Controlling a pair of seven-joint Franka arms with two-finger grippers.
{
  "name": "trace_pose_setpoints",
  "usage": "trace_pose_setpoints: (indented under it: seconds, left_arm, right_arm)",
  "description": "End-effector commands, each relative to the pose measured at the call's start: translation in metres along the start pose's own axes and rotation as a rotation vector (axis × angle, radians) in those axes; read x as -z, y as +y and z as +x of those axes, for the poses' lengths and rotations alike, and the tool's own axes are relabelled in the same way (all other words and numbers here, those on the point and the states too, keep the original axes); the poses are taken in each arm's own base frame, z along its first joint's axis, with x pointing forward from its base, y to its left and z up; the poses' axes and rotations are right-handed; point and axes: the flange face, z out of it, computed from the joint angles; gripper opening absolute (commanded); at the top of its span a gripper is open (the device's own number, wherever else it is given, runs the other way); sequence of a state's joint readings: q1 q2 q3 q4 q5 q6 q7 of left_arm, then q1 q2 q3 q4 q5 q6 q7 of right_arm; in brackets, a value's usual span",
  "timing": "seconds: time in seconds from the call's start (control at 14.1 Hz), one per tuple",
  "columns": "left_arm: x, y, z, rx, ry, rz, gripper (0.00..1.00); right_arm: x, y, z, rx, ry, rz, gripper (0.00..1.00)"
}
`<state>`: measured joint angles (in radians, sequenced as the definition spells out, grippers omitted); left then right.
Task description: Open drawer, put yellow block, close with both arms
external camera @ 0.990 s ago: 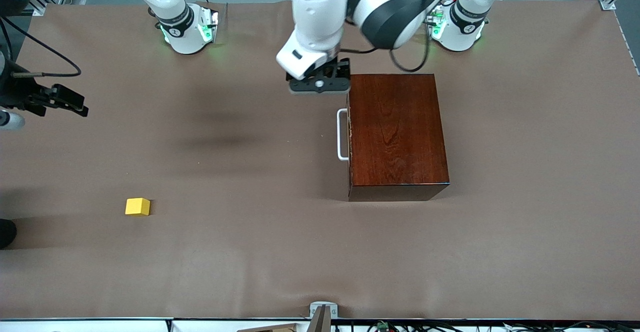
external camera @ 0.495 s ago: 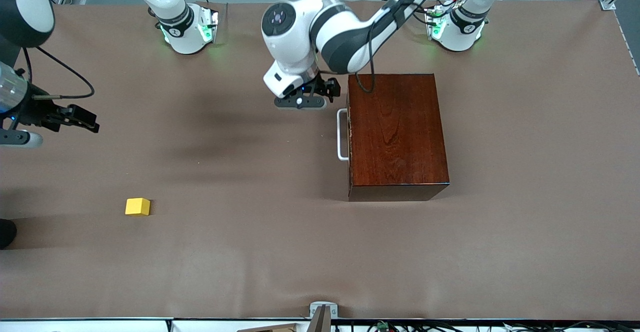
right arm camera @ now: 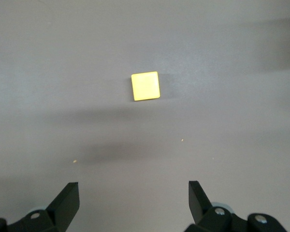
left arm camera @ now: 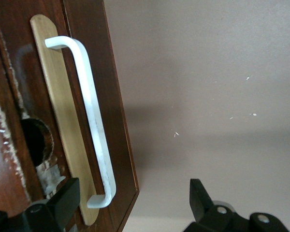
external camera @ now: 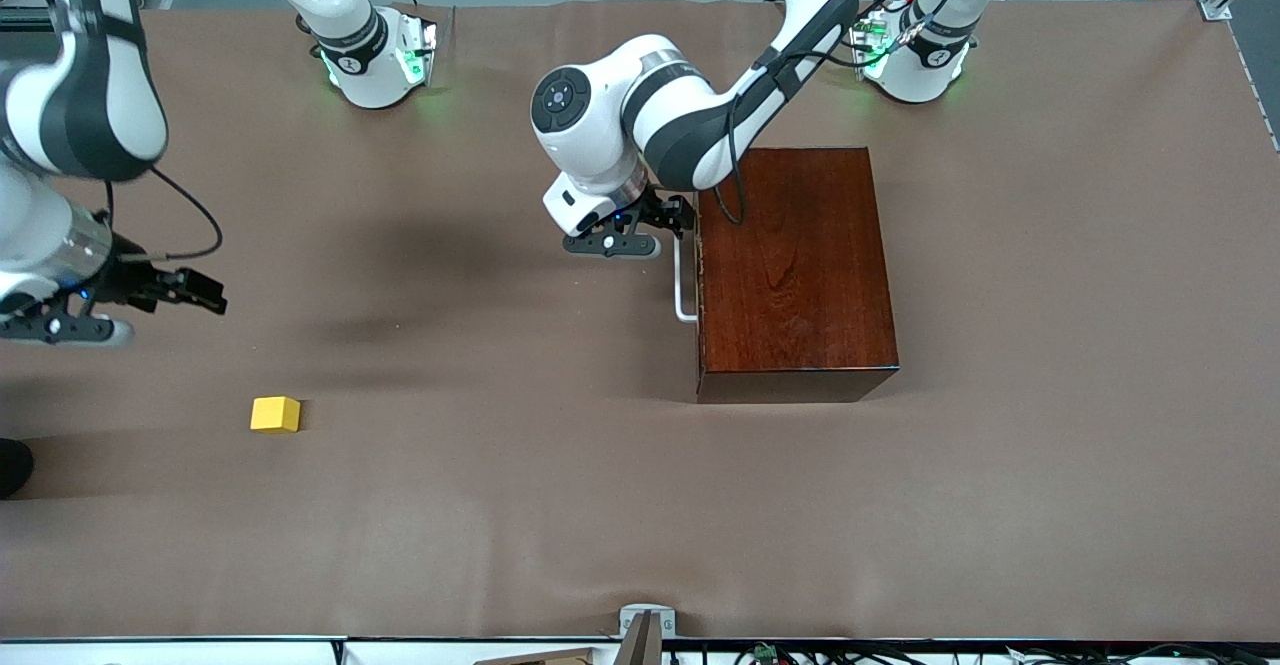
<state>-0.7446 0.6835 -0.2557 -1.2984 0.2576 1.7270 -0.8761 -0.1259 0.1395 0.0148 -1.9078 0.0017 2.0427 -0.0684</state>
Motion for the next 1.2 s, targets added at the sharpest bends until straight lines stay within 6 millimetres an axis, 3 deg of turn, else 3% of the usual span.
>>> trace_pose_setpoints:
  seconds: [0.0,0.28,1.13]
  left_arm:
    - [-0.011,-0.001,0.014,-0.014,0.038,0.03,1.0]
    - [-0.029,-0.002,0.024,-0.005,0.045,0.043,1.0]
    - [-0.033,0.015,0.027,0.057,0.092,-0.035,1.0]
  right_arm:
    - [-0.028,0.008,0.011,0.013,-0.003,0.004,1.0]
    - [-0.066,0.006,0.024,0.019,0.007,0.006,1.0]
    - [-0.163,-0.006,0.057,0.107,0.062,0.0,1.0]
